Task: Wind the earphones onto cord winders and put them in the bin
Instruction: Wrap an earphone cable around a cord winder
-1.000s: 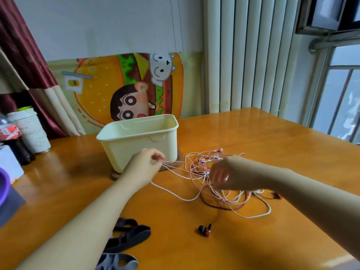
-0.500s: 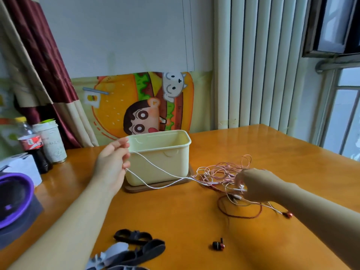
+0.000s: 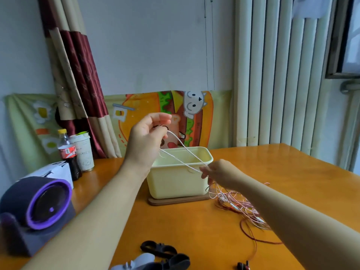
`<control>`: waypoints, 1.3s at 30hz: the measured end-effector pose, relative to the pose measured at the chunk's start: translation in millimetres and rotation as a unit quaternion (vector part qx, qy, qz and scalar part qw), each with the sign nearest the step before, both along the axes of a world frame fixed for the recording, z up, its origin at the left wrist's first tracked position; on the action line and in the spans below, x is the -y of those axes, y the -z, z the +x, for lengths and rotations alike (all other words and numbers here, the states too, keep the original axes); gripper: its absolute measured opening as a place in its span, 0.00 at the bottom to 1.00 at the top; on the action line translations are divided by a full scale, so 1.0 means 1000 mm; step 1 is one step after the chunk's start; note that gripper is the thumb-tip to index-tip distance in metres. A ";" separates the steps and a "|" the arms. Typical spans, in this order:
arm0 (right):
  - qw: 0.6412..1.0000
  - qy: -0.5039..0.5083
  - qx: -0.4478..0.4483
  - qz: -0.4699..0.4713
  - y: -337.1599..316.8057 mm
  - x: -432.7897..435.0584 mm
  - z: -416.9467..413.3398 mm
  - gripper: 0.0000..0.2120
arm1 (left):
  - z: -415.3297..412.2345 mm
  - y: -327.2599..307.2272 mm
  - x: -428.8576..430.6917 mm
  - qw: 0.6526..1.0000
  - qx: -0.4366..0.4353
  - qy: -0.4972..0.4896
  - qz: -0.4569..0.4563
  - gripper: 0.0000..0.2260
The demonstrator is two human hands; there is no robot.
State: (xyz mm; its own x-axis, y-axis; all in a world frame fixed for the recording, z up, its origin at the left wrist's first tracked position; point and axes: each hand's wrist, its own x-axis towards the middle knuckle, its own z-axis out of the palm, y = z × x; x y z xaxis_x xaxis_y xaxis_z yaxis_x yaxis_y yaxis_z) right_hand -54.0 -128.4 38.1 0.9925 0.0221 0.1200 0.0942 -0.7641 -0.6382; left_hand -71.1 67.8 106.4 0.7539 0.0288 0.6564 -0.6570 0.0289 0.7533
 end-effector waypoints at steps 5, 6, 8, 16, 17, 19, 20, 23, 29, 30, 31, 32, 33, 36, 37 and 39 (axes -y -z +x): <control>0.994 0.096 0.007 0.053 -0.016 0.032 0.005 0.17 | 0.003 -0.010 -0.020 0.980 0.070 -0.120 0.141 0.17; 0.991 0.115 0.004 0.065 -0.020 0.038 0.005 0.16 | 0.006 -0.009 -0.022 0.966 0.086 -0.153 0.192 0.17; 0.982 0.151 0.009 0.114 -0.026 0.052 0.000 0.16 | 0.013 -0.003 -0.026 0.932 0.107 -0.213 0.273 0.17; 0.913 0.200 -0.004 0.356 -0.032 0.089 -0.017 0.26 | 0.036 0.003 -0.053 0.969 -0.093 -0.207 0.100 0.04; 0.902 0.196 -0.010 0.385 -0.034 0.089 -0.018 0.29 | 0.032 0.000 -0.052 0.978 -0.169 -0.118 0.004 0.05; 0.882 0.177 -0.034 0.436 -0.037 0.086 -0.020 0.35 | 0.028 0.000 -0.050 0.945 -0.304 0.048 -0.113 0.16; 0.870 0.156 -0.050 0.466 -0.040 0.084 -0.020 0.38 | 0.027 0.000 -0.050 0.929 -0.340 0.092 -0.117 0.22; 0.836 0.084 -0.071 0.537 -0.049 0.078 -0.020 0.43 | 0.022 -0.002 -0.045 0.924 -0.362 0.102 -0.074 0.32; 0.833 -0.020 0.006 0.553 -0.073 0.061 -0.026 0.40 | 0.025 -0.009 -0.034 0.963 -0.258 -0.036 0.064 0.26; 0.827 -0.042 0.029 0.561 -0.079 0.058 -0.027 0.40 | 0.026 -0.008 -0.032 0.966 -0.237 -0.061 0.083 0.25; 0.815 -0.057 0.057 0.573 -0.086 0.056 -0.028 0.39 | 0.024 -0.008 -0.032 0.968 -0.213 -0.086 0.103 0.23; 0.799 -0.066 0.087 0.591 -0.093 0.056 -0.030 0.37 | 0.023 -0.008 -0.031 0.967 -0.187 -0.115 0.126 0.20; 0.783 -0.072 0.112 0.608 -0.100 0.055 -0.032 0.36 | 0.022 -0.008 -0.031 0.965 -0.162 -0.143 0.151 0.18; 0.777 -0.098 0.143 0.606 -0.114 0.054 -0.040 0.33 | 0.022 -0.008 -0.033 0.956 -0.122 -0.191 0.184 0.15; 0.786 -0.105 0.147 0.591 -0.116 0.053 -0.041 0.32 | 0.024 -0.007 -0.035 0.955 -0.117 -0.200 0.188 0.15; 0.811 -0.105 0.171 0.550 -0.118 0.050 -0.042 0.31 | 0.029 -0.004 -0.038 0.950 -0.115 -0.218 0.189 0.15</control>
State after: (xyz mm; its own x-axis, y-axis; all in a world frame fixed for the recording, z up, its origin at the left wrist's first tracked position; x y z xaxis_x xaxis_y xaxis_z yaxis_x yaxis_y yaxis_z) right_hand -96.5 -178.9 155.6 0.8850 -0.1218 0.4494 0.4642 0.3052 -0.8315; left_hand -42.1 106.0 110.4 0.8494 0.1666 0.5008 -0.3603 -0.5104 0.7809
